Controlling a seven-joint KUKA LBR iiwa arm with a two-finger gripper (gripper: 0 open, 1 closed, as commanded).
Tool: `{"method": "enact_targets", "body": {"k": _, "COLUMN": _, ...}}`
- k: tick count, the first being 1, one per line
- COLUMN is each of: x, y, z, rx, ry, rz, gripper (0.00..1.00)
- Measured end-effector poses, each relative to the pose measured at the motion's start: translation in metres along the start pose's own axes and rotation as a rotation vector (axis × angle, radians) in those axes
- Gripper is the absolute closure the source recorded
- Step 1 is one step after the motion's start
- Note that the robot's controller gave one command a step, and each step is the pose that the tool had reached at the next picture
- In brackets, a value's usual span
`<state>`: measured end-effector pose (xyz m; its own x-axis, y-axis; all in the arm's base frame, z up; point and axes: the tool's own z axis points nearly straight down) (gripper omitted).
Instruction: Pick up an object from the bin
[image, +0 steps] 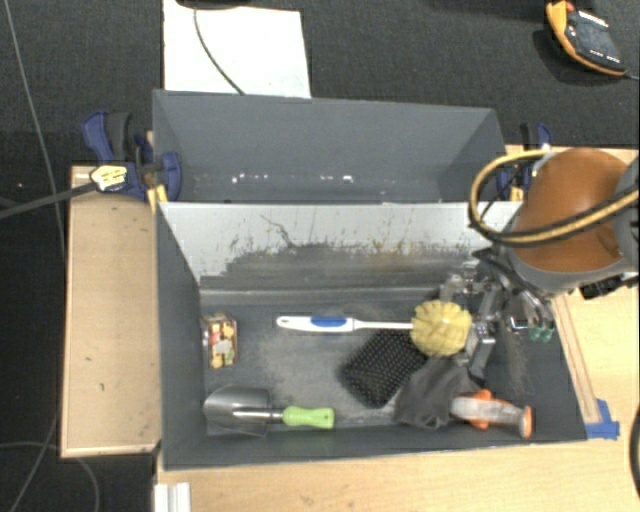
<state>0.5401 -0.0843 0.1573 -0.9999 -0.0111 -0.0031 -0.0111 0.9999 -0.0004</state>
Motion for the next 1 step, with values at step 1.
{"method": "enact_targets", "body": {"k": 1, "x": 0.0, "y": 0.0, "z": 0.0, "rx": 0.0, "ry": 0.0, "rz": 0.0, "gripper": 0.0}}
